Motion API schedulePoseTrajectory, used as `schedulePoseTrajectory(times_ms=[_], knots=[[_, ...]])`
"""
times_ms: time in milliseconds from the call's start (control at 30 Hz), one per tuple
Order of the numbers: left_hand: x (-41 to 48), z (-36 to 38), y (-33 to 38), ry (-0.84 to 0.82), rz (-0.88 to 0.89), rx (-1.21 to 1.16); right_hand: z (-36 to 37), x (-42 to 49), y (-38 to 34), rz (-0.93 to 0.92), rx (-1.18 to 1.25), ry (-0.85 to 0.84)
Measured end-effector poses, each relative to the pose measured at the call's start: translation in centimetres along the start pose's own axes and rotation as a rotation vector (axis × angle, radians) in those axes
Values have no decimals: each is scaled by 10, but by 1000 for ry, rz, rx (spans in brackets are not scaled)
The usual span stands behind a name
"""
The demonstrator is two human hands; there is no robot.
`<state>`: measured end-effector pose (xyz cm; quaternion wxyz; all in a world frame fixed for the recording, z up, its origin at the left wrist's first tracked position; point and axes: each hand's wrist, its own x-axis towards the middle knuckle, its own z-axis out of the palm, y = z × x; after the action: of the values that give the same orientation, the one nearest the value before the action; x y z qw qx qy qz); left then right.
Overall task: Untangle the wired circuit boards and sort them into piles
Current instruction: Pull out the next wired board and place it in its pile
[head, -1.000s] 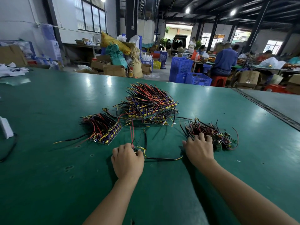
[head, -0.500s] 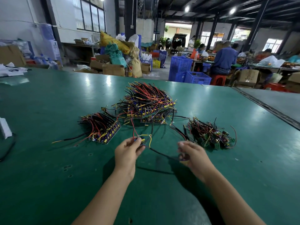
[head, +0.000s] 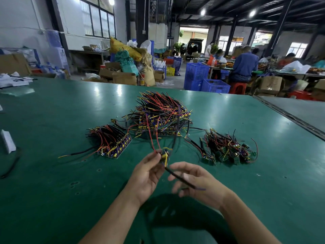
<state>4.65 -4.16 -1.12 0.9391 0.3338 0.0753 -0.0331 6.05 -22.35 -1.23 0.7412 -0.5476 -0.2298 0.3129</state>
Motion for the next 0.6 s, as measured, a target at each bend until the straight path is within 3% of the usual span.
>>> schedulePoseTrajectory(times_ms=[133,300,433,600], knots=[[-1,3,-8,10,-16,180,12,7,5,-91,-9,176],[3,2,-8,-34,-38,135,13,12,3,-124,61,415],[0,2,-9,-133,-42,160,12,14,6,-135,-15,466],[-1,2,-13,-94,28,324,6,12,8,-149,-113,392]])
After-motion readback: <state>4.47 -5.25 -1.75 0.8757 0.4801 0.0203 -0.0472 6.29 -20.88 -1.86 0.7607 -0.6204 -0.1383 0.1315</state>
